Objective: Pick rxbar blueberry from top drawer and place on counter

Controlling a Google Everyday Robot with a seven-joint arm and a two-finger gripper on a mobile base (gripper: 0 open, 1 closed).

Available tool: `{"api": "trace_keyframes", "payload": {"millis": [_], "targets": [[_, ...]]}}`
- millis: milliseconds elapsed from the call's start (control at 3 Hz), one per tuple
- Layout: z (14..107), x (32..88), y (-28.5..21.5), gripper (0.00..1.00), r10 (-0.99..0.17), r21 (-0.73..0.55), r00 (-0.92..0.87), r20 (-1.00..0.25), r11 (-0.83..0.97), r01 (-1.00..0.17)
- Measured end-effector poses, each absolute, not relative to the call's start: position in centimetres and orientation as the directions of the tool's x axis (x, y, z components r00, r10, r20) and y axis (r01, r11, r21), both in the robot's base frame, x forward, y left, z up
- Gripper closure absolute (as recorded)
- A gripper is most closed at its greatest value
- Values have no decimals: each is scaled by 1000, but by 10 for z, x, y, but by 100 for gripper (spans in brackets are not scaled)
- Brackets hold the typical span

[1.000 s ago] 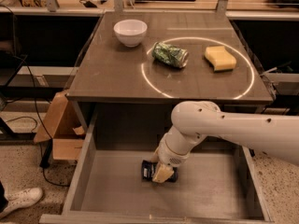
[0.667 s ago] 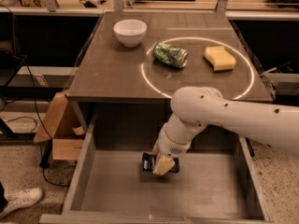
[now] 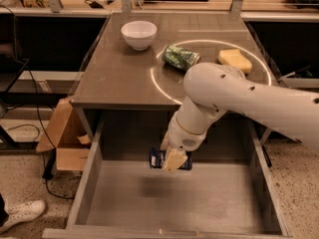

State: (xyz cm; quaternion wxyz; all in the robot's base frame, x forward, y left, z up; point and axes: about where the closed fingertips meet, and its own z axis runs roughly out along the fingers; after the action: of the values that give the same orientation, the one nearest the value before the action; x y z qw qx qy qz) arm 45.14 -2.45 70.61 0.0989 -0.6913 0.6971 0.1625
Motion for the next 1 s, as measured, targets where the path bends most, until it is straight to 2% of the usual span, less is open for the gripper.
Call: {"api": "trace_keyframes", "payload": {"millis": [1000], "targets": [[757,445,-37,100,-914,19,-2,-405,-6,-1000]]}}
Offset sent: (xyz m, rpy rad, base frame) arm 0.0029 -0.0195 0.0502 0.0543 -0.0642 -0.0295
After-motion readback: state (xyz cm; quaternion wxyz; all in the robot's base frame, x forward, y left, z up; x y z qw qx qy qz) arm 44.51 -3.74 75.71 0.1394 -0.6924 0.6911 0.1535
